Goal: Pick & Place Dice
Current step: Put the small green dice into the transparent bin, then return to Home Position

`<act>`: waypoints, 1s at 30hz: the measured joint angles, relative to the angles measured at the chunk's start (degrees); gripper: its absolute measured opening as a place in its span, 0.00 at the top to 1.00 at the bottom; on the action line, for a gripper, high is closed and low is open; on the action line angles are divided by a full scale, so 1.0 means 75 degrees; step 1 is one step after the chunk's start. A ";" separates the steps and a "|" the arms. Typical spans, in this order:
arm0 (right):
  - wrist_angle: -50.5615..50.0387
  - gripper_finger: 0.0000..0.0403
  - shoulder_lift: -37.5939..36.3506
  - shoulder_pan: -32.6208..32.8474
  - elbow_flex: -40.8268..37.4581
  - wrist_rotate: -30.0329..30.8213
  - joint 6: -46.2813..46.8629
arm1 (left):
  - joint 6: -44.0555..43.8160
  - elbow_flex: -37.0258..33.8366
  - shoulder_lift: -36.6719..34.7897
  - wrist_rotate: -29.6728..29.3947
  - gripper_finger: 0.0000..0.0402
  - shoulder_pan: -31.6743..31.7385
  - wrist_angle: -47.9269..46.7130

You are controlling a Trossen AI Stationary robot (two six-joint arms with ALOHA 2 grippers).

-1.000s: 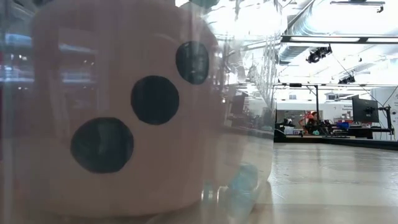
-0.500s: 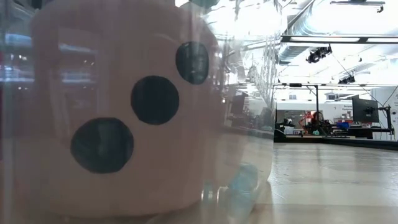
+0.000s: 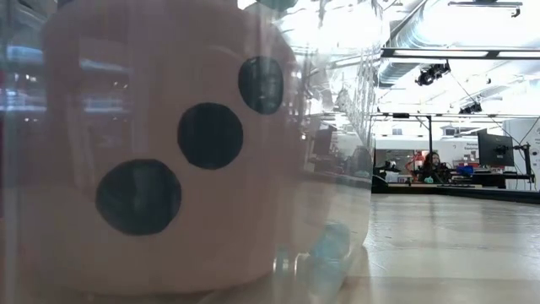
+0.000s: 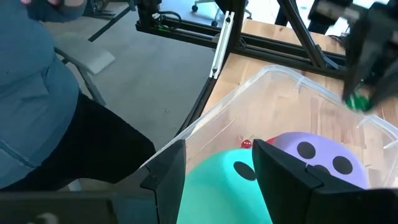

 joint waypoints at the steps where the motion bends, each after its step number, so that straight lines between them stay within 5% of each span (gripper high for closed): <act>1: 0.0028 0.56 0.0000 0.0000 0.0000 0.0000 0.0001 | -0.0021 0.0000 0.0118 -0.0139 0.83 0.0015 0.0018; 6: 0.0033 0.56 0.0000 0.0000 0.0000 0.0000 0.0021 | 0.0017 0.0000 0.0486 -0.0167 0.79 -0.0005 0.0027; 18: 0.0027 0.56 0.0000 0.0000 0.0000 0.0001 0.0230 | 0.0789 0.0003 0.0488 -0.0330 0.53 -0.0326 0.0655; 23: 0.0349 0.56 0.0000 -0.0015 -0.0001 -0.0002 0.0230 | 0.1365 0.0003 0.0132 -0.1122 0.52 -0.0323 0.0705; 30: 0.0678 0.56 0.0221 -0.0042 -0.0001 -0.1010 0.0317 | 0.0335 0.0003 -0.0987 -0.2098 0.57 -0.0126 -0.0690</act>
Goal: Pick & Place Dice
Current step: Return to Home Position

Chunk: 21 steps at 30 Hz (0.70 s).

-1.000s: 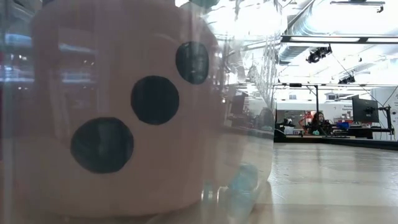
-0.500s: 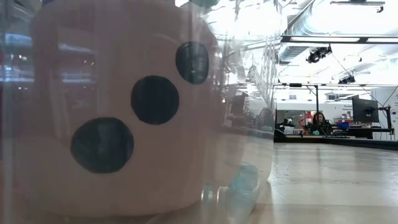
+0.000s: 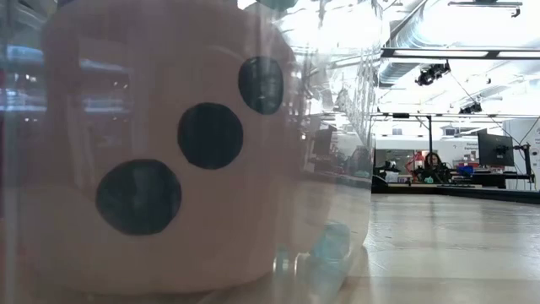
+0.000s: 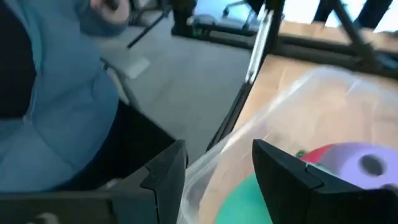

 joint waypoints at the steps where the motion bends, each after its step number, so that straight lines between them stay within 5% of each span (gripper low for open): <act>1: -0.0039 0.56 0.0072 -0.0014 -0.0011 -0.0049 -0.0052 | -0.0094 0.0000 -0.0161 -0.0002 0.60 0.0074 -0.0283; 6: -0.0025 0.60 0.0164 -0.0226 -0.0008 -0.0018 -0.0235 | -0.0502 0.0000 -0.0785 0.0003 0.78 0.0467 -0.1092; 10: -0.0959 0.73 -0.0136 -0.0244 0.0001 0.0120 -0.0235 | -0.0280 0.0000 -0.1166 0.0025 0.96 0.0853 -0.1263; 15: -0.3097 0.97 -0.0992 -0.0110 0.0024 0.1301 0.0157 | -0.0056 0.0000 -0.1471 0.0052 0.99 0.1508 -0.2110; 21: -0.5338 0.99 -0.1967 0.0060 0.0004 0.2217 0.0435 | 0.1314 0.0036 -0.1630 -0.0035 1.00 0.2946 -0.1560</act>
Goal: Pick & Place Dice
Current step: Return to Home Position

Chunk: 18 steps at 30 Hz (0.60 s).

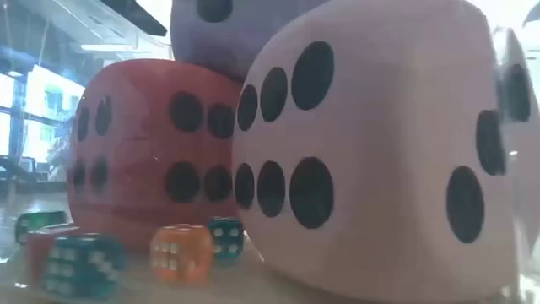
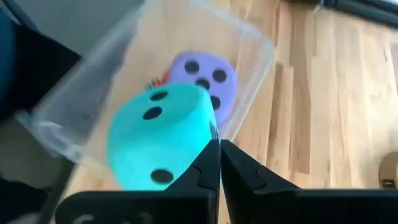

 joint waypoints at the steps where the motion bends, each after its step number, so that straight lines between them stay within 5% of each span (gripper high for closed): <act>1: -0.0019 0.99 -0.0180 -0.0022 0.0000 0.0009 0.0001 | 0.0002 0.0037 -0.0069 0.0042 1.00 0.0235 0.0027; 12: -0.0884 0.99 -0.1812 -0.0075 -0.0176 0.0832 -0.1145 | -0.0187 0.0089 -0.1116 0.1861 1.00 0.2001 -0.1621; 18: 0.0908 0.99 -0.3909 -0.0556 -0.2520 0.0193 -0.1957 | -0.0239 0.0089 -0.1439 0.3018 1.00 0.2753 -0.2238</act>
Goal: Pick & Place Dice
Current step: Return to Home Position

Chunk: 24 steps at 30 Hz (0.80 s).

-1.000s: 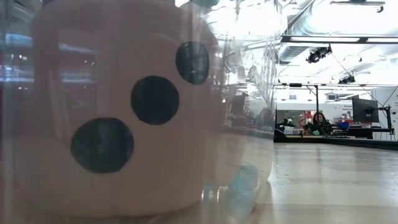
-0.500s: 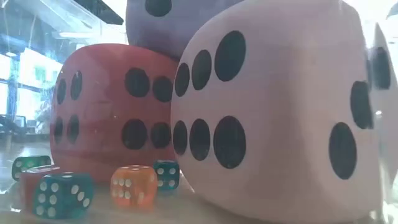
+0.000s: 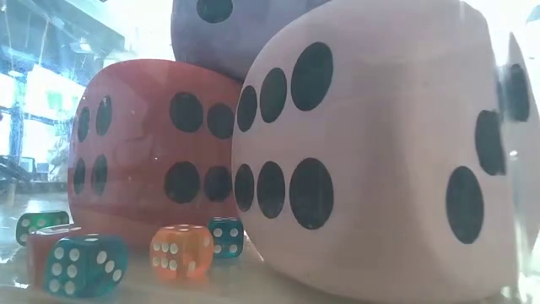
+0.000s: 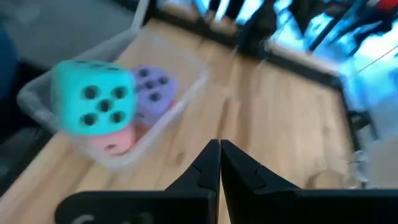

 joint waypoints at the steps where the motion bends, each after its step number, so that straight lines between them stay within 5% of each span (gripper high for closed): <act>1: 0.0484 0.99 -0.0412 -0.0245 -0.0538 -0.0166 -0.0177 | 0.0005 0.0000 -0.0002 0.0188 1.00 0.0107 0.0052; 12: 0.5783 1.00 -0.3961 -0.2426 -0.5935 -0.2595 -0.1128 | 0.0675 -0.0685 0.0627 0.2734 1.00 0.1028 0.2723; 19: 0.7727 1.00 -0.4510 -0.3552 -0.7835 -0.3519 -0.1123 | 0.0403 -0.0711 0.0816 0.2860 1.00 0.1967 0.2301; 24: 0.7863 1.00 -0.4948 -0.3989 -0.8674 -0.3990 -0.0688 | 0.0296 -0.0800 0.0382 0.2896 1.00 0.2465 0.2124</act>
